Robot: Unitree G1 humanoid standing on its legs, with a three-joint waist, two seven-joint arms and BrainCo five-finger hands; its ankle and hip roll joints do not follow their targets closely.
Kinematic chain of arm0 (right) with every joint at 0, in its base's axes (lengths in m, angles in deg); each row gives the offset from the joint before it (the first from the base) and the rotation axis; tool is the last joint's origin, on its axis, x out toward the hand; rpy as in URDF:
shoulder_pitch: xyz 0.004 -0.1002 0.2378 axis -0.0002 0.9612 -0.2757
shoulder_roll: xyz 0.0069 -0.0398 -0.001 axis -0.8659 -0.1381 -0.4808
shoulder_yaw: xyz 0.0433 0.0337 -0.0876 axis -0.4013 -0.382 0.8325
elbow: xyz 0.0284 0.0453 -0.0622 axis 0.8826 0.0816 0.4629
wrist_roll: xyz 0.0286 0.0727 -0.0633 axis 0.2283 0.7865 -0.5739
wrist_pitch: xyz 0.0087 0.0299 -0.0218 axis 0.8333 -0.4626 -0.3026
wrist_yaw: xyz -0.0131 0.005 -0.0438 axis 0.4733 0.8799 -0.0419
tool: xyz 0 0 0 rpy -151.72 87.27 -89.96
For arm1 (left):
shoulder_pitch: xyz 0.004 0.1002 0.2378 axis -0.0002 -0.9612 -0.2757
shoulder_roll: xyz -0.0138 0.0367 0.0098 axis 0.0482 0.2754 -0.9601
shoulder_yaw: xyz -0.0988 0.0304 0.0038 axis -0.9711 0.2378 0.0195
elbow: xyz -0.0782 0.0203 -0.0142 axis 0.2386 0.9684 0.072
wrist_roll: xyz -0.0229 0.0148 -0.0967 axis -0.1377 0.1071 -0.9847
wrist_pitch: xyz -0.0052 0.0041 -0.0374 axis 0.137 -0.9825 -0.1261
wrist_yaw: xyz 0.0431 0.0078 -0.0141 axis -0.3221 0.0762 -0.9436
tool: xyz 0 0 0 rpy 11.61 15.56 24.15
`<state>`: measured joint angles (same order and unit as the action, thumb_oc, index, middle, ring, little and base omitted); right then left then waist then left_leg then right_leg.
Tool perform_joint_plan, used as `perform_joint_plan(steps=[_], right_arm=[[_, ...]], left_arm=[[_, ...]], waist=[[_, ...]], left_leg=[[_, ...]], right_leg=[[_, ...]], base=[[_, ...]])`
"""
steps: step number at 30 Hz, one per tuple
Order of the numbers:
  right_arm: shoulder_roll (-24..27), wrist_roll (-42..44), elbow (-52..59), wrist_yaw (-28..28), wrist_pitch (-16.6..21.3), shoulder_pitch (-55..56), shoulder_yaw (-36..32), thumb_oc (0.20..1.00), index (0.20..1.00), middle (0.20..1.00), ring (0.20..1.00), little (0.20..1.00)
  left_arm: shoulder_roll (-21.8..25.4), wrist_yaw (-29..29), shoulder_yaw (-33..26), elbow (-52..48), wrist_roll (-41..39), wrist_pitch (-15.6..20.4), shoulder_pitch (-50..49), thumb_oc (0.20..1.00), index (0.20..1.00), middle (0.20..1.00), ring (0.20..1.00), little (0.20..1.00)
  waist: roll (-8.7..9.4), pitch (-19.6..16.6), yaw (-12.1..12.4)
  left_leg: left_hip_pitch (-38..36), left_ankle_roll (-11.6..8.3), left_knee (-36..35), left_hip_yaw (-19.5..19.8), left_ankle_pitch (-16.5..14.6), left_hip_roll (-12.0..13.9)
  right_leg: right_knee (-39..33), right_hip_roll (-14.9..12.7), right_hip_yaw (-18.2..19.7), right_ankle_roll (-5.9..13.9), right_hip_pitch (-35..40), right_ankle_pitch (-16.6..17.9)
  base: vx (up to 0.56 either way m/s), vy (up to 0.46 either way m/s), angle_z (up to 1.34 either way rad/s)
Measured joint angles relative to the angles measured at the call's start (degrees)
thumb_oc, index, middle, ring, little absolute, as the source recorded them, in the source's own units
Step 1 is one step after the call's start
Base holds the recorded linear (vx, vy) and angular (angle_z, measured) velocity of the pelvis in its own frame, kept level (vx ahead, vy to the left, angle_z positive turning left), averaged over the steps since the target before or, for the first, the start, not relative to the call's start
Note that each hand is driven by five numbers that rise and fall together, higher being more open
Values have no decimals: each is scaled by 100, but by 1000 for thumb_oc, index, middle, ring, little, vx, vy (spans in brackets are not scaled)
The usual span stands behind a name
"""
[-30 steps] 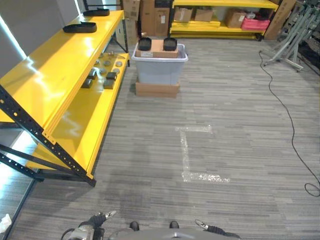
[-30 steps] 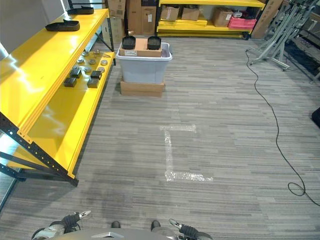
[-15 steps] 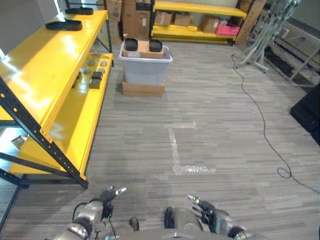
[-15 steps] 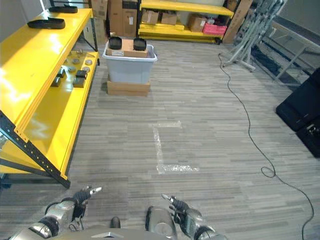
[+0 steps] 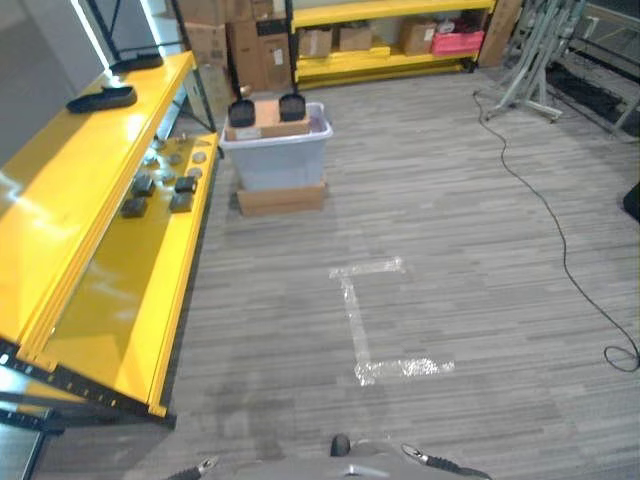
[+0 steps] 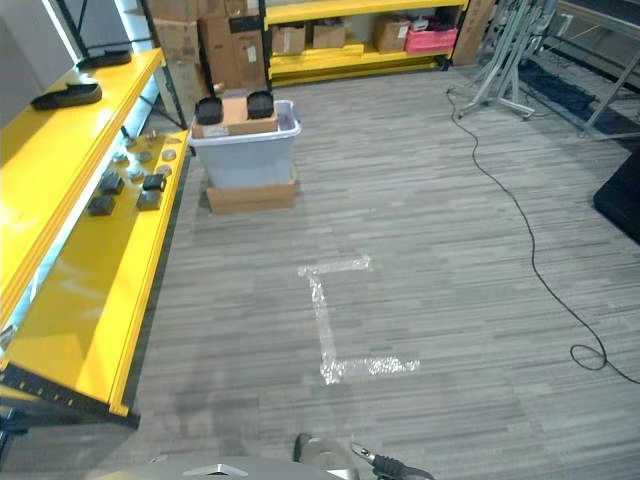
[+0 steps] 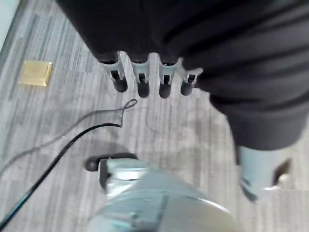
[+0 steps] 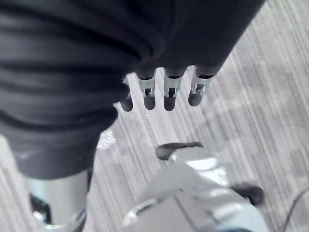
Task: Move parts from the plastic box to the shelf.
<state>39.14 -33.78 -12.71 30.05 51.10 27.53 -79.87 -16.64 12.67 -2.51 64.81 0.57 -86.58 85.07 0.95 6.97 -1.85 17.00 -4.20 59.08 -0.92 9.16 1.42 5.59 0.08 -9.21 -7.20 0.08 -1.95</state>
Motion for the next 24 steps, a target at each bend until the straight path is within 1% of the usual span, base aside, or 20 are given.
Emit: perform_joint_plan(steps=[1,2,3,4,6,7,9,10,11,12,13,14,15,16,17,19,20,22,23,24], right_arm=[[79,-21,-17,-31,53,-183,8,1000,1000,1000,1000,1000],[75,-19,7,-15,99,-231,9,1000,1000,1000,1000,1000],[60,-18,37,-8,182,-305,11,1000,1000,1000,1000,1000],[67,-19,87,-1,206,-318,12,1000,1000,1000,1000,1000],[117,-21,73,-2,222,-423,124,1000,1000,1000,1000,1000],[158,-21,17,-1,236,-472,206,1000,1000,1000,1000,1000],[179,-21,-29,8,202,-480,339,1000,1000,1000,1000,1000],[180,-21,-61,15,173,-446,406,1000,1000,1000,1000,1000],[175,-21,-86,28,108,-295,437,1000,1000,1000,1000,1000],[182,-21,-98,31,63,-92,432,1000,1000,1000,1000,1000],[6,-28,-250,17,8,25,441,1000,1000,1000,1000,1000],[-45,-32,-333,45,-44,-11,434,1000,1000,1000,1000,1000],[-47,-33,-372,60,-34,-50,441,1000,1000,1000,1000,1000],[-68,-42,-375,71,-38,-80,398,1000,1000,1000,1000,1000],[-81,-70,-387,71,-42,-102,334,1000,1000,1000,1000,1000],[-250,-197,-427,60,-138,-59,419,1000,1000,1000,1000,1000],[-508,-229,-421,65,-152,-107,478,1000,1000,1000,1000,1000],[-606,-232,-231,71,-112,-130,496,1000,1000,1000,1000,1000],[-632,-229,-121,65,-29,-133,497,1000,1000,1000,1000,1000],[-623,-229,28,50,49,-122,523,1000,1000,1000,1000,1000]], left_arm=[[-40,50,-80,-110,3,-3,87,1000,1000,1000,1000,1000],[-17,84,-82,-153,7,-9,9,1000,1000,1000,1000,1000],[24,137,-79,-195,13,-9,-47,1000,1000,1000,1000,1000],[48,176,-78,-265,14,7,-76,1000,1000,1000,1000,1000],[75,253,-184,-234,17,101,-50,1000,1000,1000,1000,1000],[72,260,-219,-169,17,104,-8,1000,1000,1000,1000,1000],[68,258,-253,-133,16,136,59,1000,1000,1000,1000,1000],[64,257,-262,-134,16,139,52,1000,1000,1000,1000,1000],[61,257,-235,-148,15,136,-73,1000,1000,1000,1000,1000],[69,254,-180,-148,15,139,-151,1000,1000,1000,1000,1000],[196,253,-151,-160,17,146,-73,1000,1000,1000,1000,1000],[191,249,-180,-222,17,173,-56,1000,1000,1000,1000,1000],[128,267,-216,-234,17,179,-14,1000,1000,1000,1000,1000],[74,283,-227,-226,10,177,106,1000,1000,1000,1000,1000],[25,278,-228,-223,10,190,229,1000,1000,1000,1000,1000],[13,242,-267,-170,-66,209,458,1000,1000,1000,1000,1000],[123,232,-267,-59,-111,197,716,1000,1000,1000,1000,1000],[183,220,-249,-3,-111,185,780,1000,1000,1000,1000,1000],[186,184,-250,1,-111,199,813,1000,1000,1000,1000,1000],[176,122,-192,-2,-114,213,823,1000,1000,1000,1000,1000]], waist=[[237,227,298],[279,271,265],[197,361,331],[175,364,337],[118,363,389],[11,419,396],[31,454,479],[34,485,493],[-163,465,499],[-335,381,491],[-171,430,490],[-85,444,524],[-44,432,499],[25,431,398],[37,451,341],[141,440,403],[256,492,494],[274,493,521],[296,509,527],[258,576,517]], left_leg=[[1461,201,1514,-90,11,-133],[1896,247,1212,-64,-65,-152],[2051,546,-126,-254,-281,-86],[1865,656,-1393,-458,-379,-46],[1081,500,-4432,-696,-438,-218],[865,405,-5165,-483,-389,-397],[685,484,-5531,-348,-316,-826],[535,601,-5517,-413,-264,-985],[-215,1292,-5738,-693,-519,-1086],[-673,1644,-5968,-831,-919,-996],[-933,1971,-6205,-679,-237,-1000],[-1009,1912,-6239,-620,117,-1006],[-1014,1880,-6215,-508,363,-1030],[-1026,1776,-6221,-450,286,-1107],[-1027,1720,-6159,-383,201,-1159],[-1079,1593,-5953,-399,-84,-1209],[-1247,1469,-5826,-453,-319,-1192],[-1367,1373,-5814,-345,-394,-1141],[-1462,1486,-5736,-267,-567,-1168],[-1652,1608,-5725,-153,-627,-1200]], right_leg=[[-26,-44,260,18,310,5],[-158,46,249,77,505,-79],[-361,210,307,189,843,-308],[-457,290,285,294,964,-386],[-600,496,385,210,1218,-404],[-714,610,396,182,1427,-386],[-818,631,441,356,1621,-490],[-808,637,518,414,1717,-525],[-503,968,687,578,1998,-623],[-328,1219,721,700,2144,-701],[190,1165,731,781,2116,-1219],[606,1010,711,688,1867,-1596],[683,839,722,736,1635,-1745],[689,590,757,774,1389,-1804],[577,468,768,768,1295,-1853],[798,386,634,785,1316,-1677],[1544,376,499,854,1161,-1578],[2854,190,202,1066,636,-1502],[3686,80,138,1199,276,-1152],[4574,-178,-54,1257,-159,-989]], base=[[460,-86,-85],[470,16,-97],[538,69,-43],[338,66,-48],[318,63,-36],[342,62,-30],[240,45,-37],[381,139,-47],[405,161,-22],[444,222,3],[218,120,3],[310,186,-14],[265,164,-13],[277,172,19],[201,130,43],[188,150,25],[264,231,2],[224,195,4],[115,100,13],[293,98,23]])
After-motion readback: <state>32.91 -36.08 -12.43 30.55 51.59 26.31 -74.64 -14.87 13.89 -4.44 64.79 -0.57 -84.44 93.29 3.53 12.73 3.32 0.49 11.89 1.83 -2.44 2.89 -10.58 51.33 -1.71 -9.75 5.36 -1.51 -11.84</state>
